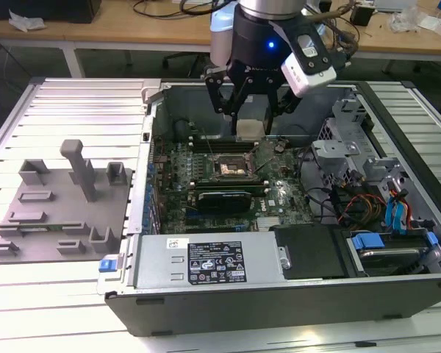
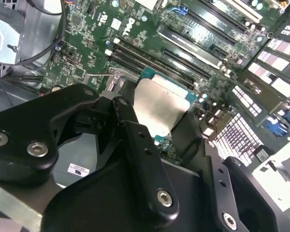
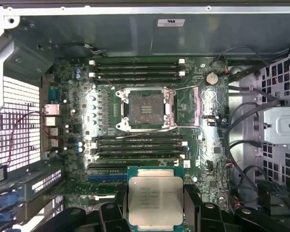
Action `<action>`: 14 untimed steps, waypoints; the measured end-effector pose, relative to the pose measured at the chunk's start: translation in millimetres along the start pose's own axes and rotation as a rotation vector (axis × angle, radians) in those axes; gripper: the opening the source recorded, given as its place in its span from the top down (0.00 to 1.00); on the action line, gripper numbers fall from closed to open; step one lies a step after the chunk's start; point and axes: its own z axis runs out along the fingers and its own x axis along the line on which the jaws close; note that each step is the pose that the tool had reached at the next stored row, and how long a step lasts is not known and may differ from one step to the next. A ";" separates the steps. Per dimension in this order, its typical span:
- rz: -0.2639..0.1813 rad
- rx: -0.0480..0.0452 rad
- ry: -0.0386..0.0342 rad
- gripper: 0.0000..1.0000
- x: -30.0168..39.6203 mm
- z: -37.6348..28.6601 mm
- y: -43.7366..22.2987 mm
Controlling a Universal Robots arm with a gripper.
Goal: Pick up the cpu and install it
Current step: 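Pick up the cpu and move it towards the insertion slot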
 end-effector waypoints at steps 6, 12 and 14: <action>0.000 0.0003 0.0001 0.45 -3.6 9.2 1.1; 0.000 -0.0009 0.0000 0.45 -3.4 17.7 4.4; 0.000 -0.0065 0.0002 0.45 -3.3 20.0 6.2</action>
